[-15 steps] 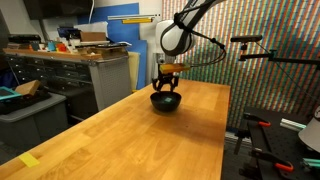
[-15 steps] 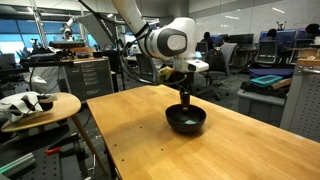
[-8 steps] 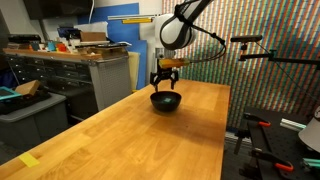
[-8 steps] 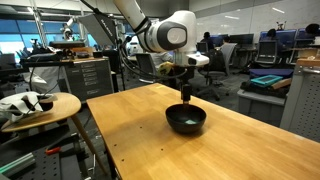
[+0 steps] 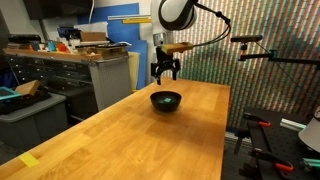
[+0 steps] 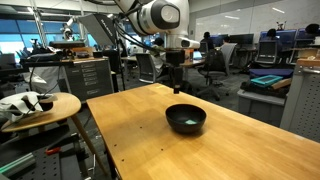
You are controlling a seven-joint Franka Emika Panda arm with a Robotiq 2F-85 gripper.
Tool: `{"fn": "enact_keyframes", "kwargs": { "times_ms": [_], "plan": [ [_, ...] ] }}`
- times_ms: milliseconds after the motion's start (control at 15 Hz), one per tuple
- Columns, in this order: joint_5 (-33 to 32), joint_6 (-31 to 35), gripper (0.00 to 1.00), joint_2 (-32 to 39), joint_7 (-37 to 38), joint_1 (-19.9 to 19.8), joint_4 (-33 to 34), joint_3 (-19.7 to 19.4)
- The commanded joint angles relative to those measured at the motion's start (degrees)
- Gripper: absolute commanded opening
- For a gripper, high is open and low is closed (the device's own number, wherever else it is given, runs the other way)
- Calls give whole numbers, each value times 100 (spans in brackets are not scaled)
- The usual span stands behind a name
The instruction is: Put the green block in the bowl
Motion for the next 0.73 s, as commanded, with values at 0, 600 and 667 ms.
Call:
{"fn": "enact_keyframes", "kwargs": {
  "times_ms": [0,600,667],
  "plan": [
    [-338,-631,100,-647,-272,23,-86,59],
    [-268,-823,100,-991,-425,-82,-43,224],
    [-268,-823,100,-988,-427,-82,-55,224]
  ]
}}
